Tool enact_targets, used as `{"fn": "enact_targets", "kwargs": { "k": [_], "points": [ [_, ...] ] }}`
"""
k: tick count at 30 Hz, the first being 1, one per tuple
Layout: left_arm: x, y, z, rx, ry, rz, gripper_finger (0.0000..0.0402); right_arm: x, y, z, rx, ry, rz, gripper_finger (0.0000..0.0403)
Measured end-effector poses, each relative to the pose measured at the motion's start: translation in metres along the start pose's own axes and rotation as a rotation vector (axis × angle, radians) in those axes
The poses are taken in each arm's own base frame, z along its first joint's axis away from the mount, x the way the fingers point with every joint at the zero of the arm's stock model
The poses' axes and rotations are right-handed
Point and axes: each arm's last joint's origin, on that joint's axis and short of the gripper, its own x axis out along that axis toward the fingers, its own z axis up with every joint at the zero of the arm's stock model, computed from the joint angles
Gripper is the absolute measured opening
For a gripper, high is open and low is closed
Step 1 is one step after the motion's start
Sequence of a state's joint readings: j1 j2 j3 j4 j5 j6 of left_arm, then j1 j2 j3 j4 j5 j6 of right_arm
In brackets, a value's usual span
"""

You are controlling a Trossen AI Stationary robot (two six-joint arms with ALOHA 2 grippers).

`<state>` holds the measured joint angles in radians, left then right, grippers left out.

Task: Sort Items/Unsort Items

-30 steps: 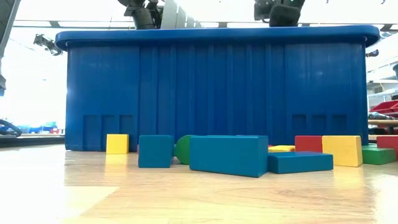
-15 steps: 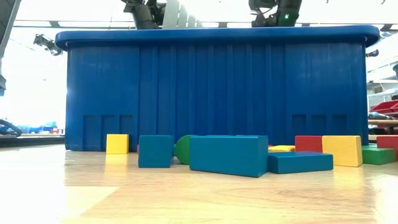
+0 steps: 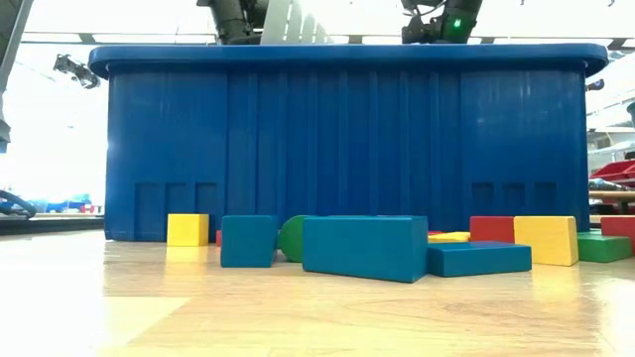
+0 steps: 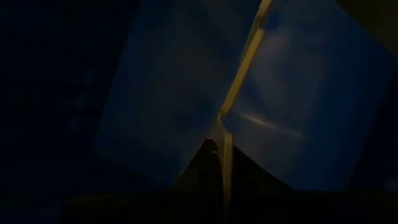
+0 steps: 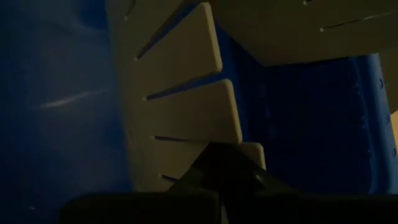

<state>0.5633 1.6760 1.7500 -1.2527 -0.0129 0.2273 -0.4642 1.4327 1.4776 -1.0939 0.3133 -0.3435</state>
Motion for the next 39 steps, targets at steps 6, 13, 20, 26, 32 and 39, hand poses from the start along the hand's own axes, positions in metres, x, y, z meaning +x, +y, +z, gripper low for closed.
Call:
{"fn": "enact_targets", "kwargs": {
  "k": [6,13,20,26,32,39],
  "points": [
    [0.0,-0.007,0.001,-0.01,0.008,0.007,0.0002,-0.001,0.001,0.0,-0.004,-0.009,0.012,0.0001],
    [0.0,-0.016,0.002,-0.054,0.014,0.03,0.0002,0.002,0.001,0.001,-0.017,-0.011,-0.024,0.0],
    [-0.007,-0.026,0.004,-0.034,0.018,0.036,0.0002,0.01,-0.001,-0.001,-0.01,-0.003,-0.072,0.0],
    [-0.014,-0.028,0.004,-0.078,0.018,0.024,0.0002,0.01,-0.002,0.001,-0.002,-0.016,-0.083,0.0],
    [-0.01,-0.036,0.003,-0.065,0.032,0.018,0.0007,0.01,-0.002,0.001,-0.007,-0.022,-0.083,0.0],
    [-0.01,-0.042,0.003,-0.055,0.035,0.015,0.0015,0.011,-0.003,0.002,-0.044,-0.032,-0.089,0.0]
  ]
}}
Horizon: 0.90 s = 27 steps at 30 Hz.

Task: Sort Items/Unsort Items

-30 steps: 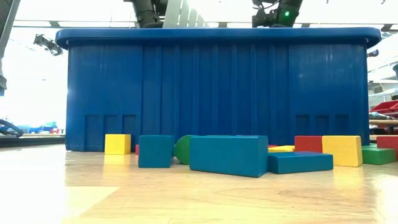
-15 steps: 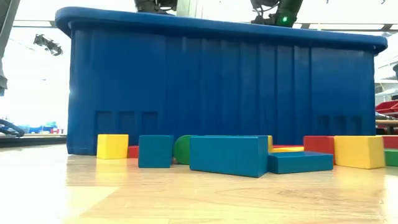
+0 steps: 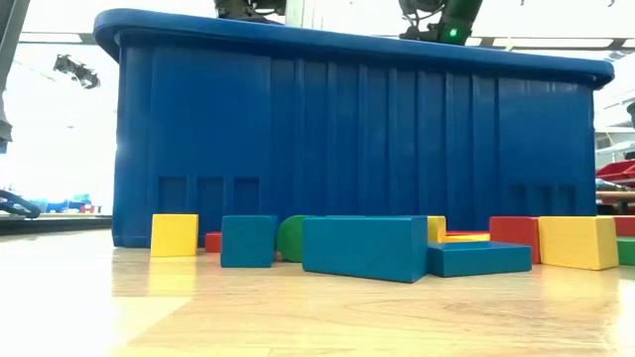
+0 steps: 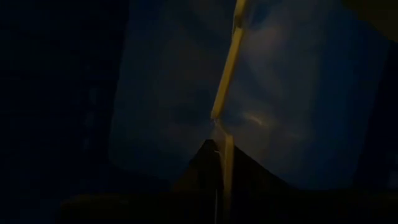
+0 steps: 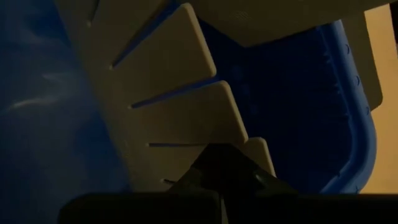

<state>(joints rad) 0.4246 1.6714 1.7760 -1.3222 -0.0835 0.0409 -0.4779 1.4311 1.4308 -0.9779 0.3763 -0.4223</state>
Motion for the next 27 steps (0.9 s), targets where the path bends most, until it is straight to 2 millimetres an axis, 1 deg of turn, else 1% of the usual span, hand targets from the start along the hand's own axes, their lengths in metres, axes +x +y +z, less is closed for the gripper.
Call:
{"fn": "enact_targets", "kwargs": {
  "k": [6,9,11,15,23,27],
  "points": [
    [0.0,-0.005,0.0,0.017,0.003,-0.007,0.0019,0.006,-0.006,-0.001,-0.034,-0.019,0.0,0.0],
    [-0.001,-0.008,0.0,0.031,0.005,-0.001,0.0028,0.008,-0.007,-0.003,-0.019,-0.016,0.011,0.0],
    [-0.001,-0.01,-0.001,0.06,0.009,0.034,0.0039,0.007,-0.006,-0.003,-0.003,-0.021,0.021,0.0005],
    [-0.003,-0.01,-0.002,0.095,0.011,0.096,0.0067,0.003,-0.002,0.0,0.017,-0.029,0.013,0.0031],
    [-0.003,-0.009,-0.002,0.097,0.021,0.107,0.012,-0.002,0.001,0.001,0.03,-0.043,0.01,0.0104],
    [-0.014,-0.008,-0.001,0.096,0.006,0.112,0.0132,-0.004,0.001,0.0,0.043,-0.047,0.01,0.0129]
  ]
}}
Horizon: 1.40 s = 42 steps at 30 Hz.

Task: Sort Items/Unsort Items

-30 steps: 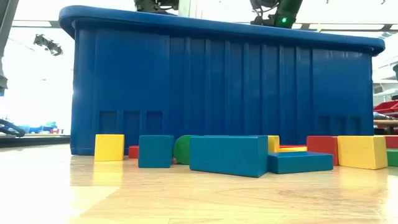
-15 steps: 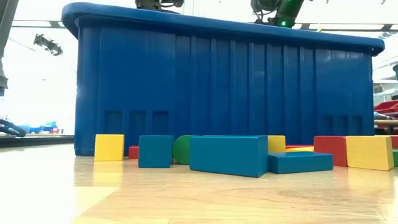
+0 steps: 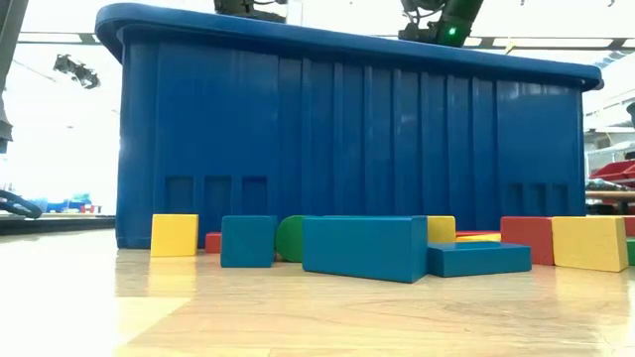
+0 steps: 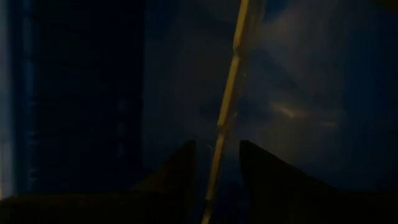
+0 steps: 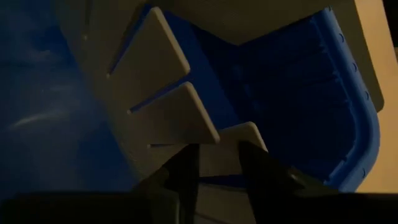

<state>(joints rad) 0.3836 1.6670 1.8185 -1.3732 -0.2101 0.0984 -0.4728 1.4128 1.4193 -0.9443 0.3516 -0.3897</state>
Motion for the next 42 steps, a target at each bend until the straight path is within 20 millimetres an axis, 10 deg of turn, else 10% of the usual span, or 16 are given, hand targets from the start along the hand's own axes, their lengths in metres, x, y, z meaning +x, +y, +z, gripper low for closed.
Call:
{"fn": "enact_targets", "kwargs": {
  "k": [19,34,42],
  "points": [
    [-0.108,0.032,-0.024,-0.244,-0.503,-0.074,0.0134,-0.073,-0.051,-0.035,0.296,-0.31,-0.078,0.016],
    [-0.048,0.029,-0.075,-0.45,-0.287,0.064,0.0135,-0.017,-0.094,-0.057,0.554,-0.16,0.039,0.016],
    [-0.048,0.035,-0.112,-0.658,-0.319,0.113,0.0145,-0.007,-0.104,-0.058,0.557,-0.155,-0.022,0.0166]
  ]
}}
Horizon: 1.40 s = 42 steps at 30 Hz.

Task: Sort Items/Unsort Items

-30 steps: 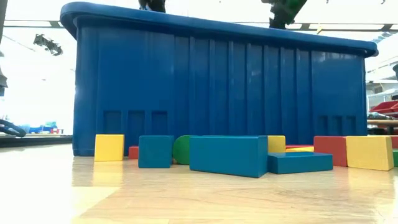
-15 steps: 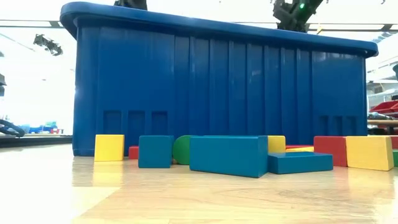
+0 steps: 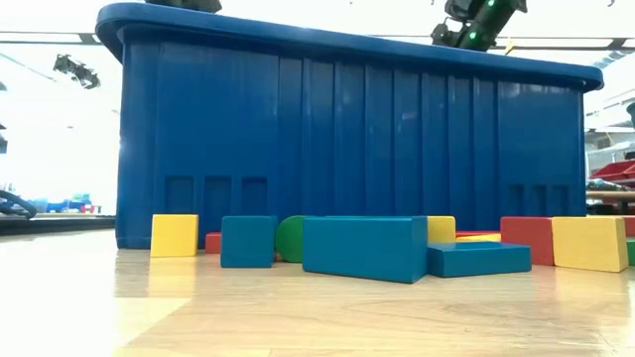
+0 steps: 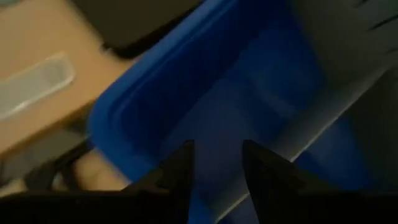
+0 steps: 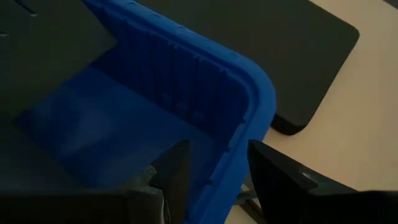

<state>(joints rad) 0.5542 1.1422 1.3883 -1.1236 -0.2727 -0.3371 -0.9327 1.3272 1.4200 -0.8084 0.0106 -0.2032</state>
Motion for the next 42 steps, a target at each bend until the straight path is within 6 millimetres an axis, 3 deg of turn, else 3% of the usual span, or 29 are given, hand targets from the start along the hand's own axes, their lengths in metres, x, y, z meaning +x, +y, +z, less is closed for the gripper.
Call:
{"fn": "enact_targets", "kwargs": {
  "k": [9,15,24,33,36,42],
  "points": [
    [0.011,0.009,-0.012,-0.059,0.172,0.17,0.0225,0.026,-0.006,0.0,0.013,0.046,-0.006,0.0209],
    [0.018,0.009,-0.014,-0.054,0.232,0.182,0.0265,0.035,-0.013,-0.003,0.035,0.078,-0.014,0.0233],
    [0.053,0.004,-0.031,-0.048,0.245,0.144,0.0266,0.037,-0.036,-0.011,0.185,0.087,0.02,0.0235],
    [0.066,0.0,-0.029,-0.012,0.162,0.094,0.0265,0.069,-0.041,-0.025,0.228,0.233,0.085,0.0232],
    [0.066,-0.001,-0.026,-0.003,0.138,0.074,0.0256,0.076,-0.041,-0.027,0.247,0.244,0.142,0.022],
    [0.07,0.005,-0.016,-0.02,0.064,0.077,0.0228,0.08,-0.044,-0.025,0.289,0.228,0.092,0.0165]
  ]
}}
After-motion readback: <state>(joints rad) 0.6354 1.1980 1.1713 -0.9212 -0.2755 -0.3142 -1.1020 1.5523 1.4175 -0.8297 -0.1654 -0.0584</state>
